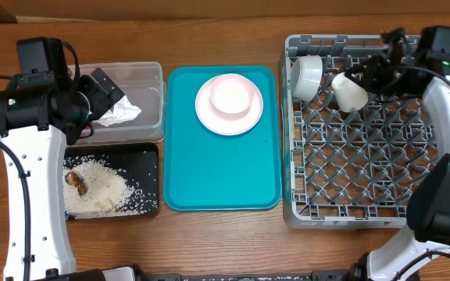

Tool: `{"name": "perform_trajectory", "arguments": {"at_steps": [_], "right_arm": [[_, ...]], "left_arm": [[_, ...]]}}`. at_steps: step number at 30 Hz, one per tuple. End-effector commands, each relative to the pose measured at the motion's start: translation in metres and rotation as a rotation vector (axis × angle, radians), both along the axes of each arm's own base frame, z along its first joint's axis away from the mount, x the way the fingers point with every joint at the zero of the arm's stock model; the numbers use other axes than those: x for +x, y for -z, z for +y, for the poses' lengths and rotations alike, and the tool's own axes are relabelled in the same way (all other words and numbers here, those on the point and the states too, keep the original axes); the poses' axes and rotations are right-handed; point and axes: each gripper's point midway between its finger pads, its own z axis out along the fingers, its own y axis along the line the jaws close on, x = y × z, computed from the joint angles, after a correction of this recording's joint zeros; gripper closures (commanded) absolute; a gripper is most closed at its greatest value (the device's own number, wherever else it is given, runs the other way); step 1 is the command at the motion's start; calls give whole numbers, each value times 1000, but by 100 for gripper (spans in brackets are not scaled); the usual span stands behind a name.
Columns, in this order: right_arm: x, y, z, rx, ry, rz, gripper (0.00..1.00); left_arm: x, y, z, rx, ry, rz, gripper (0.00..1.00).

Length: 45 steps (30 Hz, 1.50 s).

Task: Sort waste into correct bins and load items into the dishwasher
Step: 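Withdraw the right gripper from the cup toward the rack's left edge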

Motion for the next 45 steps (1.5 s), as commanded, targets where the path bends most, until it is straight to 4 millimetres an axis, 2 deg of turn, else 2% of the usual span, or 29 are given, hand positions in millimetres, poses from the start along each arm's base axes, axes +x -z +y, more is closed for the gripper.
{"name": "perform_trajectory", "arguments": {"at_steps": [1,6,7,9,14,20,25,29,33,37,38,41,45], "right_arm": [[11,-7,5,-129,39,-30,96],[15,9,-5,-309,127,13,96],[12,15,-16,-366,191,53,96],[8,20,-23,-404,216,83,96],[2,26,-38,-477,253,120,96],[-7,31,-44,-514,267,162,96],[-19,37,-58,-552,356,241,96],[-19,25,-44,-484,319,230,96],[-22,-4,-16,-341,241,196,94],[-36,-36,14,-222,125,146,89],[-46,-43,22,-221,90,147,86],[-64,-44,34,-243,34,175,80],[-81,-33,51,-308,-25,234,74]], "left_arm": [[2,1,1,5,16,3,0],[2,1,1,6,16,2,0],[2,1,1,6,17,2,0],[2,1,1,6,17,2,0],[2,1,1,5,16,3,0],[2,1,1,5,16,3,0],[2,1,1,6,17,3,0],[2,1,1,5,16,3,0],[2,1,1,6,16,2,0],[2,1,1,6,17,3,0],[2,1,1,6,17,3,0],[2,1,1,6,16,3,0],[2,1,1,5,16,3,0]]}}
